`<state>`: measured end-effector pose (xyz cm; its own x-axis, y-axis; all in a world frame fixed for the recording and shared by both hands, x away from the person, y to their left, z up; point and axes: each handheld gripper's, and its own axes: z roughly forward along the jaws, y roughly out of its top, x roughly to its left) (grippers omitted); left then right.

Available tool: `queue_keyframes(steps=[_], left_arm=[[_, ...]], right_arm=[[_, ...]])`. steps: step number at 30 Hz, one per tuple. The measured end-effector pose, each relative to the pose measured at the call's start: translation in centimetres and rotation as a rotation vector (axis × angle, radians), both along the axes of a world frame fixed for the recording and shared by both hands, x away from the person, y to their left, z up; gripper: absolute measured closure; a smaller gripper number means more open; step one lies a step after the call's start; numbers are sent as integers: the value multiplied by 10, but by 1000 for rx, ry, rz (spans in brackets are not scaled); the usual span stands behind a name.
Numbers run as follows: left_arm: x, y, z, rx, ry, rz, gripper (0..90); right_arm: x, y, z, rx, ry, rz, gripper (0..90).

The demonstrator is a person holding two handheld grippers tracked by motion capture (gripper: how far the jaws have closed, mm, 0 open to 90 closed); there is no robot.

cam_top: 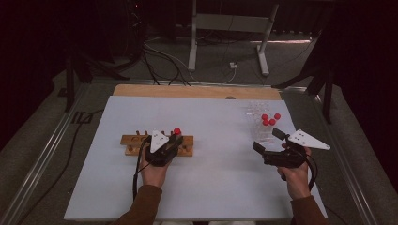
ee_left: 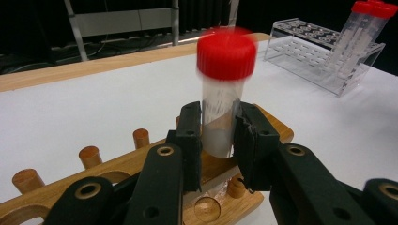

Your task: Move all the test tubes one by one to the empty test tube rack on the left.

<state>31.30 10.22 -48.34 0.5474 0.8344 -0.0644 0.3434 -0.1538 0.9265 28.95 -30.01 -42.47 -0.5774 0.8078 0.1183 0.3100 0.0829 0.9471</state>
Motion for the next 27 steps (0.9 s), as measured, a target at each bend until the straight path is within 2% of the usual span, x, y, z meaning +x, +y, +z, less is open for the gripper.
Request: queue_keyframes(steps=[9,15,17,27], left_arm=[[3,-2,3,21,6,-4,723],[6,-8,8,54,10,-9,719],[6,-10,10,69,18,-9,727],[7,-8,12,78,54,-6,746]], right_arm=[[0,0,0,0,2,-1,28],[1,0,-1,-1,3,0,28],[1,-1,-1,0,4,-1,29],[2,-1,-4,-1,11,-4,29]])
